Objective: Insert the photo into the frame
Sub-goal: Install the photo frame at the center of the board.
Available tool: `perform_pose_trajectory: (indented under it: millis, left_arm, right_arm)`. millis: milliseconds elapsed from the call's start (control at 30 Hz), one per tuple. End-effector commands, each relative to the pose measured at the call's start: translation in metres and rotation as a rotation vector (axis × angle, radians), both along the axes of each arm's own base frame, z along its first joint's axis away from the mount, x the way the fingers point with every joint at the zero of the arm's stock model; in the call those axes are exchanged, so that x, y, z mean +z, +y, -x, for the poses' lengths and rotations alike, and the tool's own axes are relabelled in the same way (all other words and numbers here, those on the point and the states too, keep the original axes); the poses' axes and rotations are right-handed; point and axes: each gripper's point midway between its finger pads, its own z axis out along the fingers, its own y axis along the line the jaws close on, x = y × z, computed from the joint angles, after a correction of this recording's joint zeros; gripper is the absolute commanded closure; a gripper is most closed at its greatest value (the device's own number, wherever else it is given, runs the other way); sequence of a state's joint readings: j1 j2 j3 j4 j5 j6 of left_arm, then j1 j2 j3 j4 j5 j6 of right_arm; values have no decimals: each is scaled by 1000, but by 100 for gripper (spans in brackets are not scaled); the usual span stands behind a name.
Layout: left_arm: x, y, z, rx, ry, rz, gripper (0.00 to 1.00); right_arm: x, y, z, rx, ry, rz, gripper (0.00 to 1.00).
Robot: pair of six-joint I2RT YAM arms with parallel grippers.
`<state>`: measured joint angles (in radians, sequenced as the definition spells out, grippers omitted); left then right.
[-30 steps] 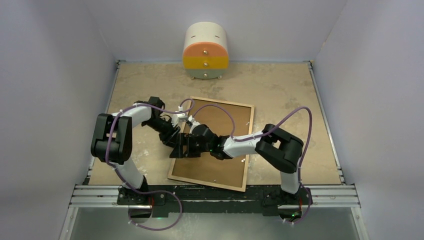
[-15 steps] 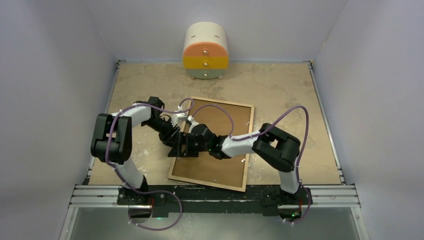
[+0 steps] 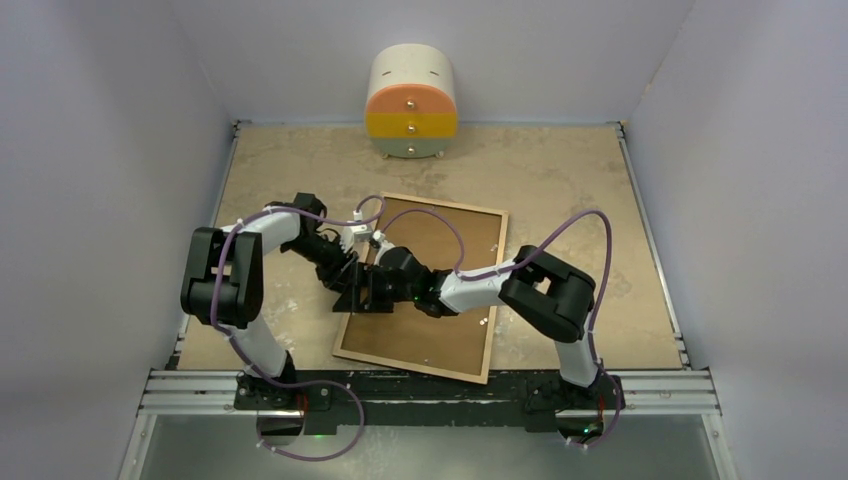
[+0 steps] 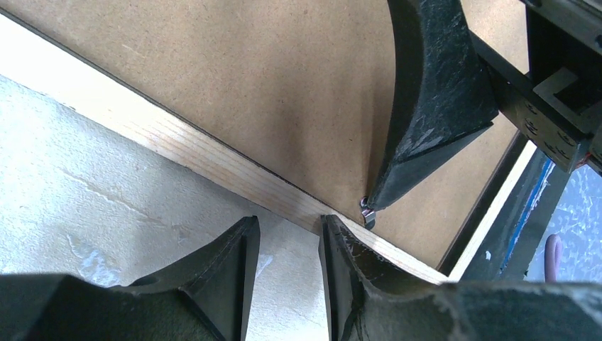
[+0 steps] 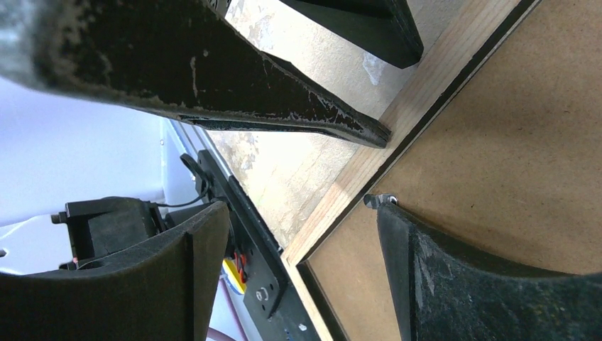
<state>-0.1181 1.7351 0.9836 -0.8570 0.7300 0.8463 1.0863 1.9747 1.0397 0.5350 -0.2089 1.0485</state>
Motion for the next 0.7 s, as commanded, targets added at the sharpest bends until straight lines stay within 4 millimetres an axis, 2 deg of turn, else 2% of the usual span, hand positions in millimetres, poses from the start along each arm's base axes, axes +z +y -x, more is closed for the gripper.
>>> perform_pose_trajectory:
  millis: [0, 100, 267, 400, 567, 667]
  left_arm:
    - [-1, -6, -1, -56, -53, 17, 61]
    - [0, -6, 0, -56, -50, 23, 61]
    - [4, -7, 0, -61, -54, 31, 61]
    - [6, -9, -1, -62, -56, 40, 62]
    - [5, -9, -1, -61, -48, 40, 62]
    - [6, -9, -2, -60, -50, 41, 62]
  right_arm:
    - [-8, 8, 3, 40, -23, 15, 21]
    - [-7, 7, 5, 42, -17, 15, 22]
    - [5, -12, 14, 34, -37, 38, 21]
    - [-1, -21, 24, 52, -37, 67, 21]
    - [-5, -10, 30, 87, -30, 66, 21]
    - [-7, -4, 26, 78, -45, 73, 21]
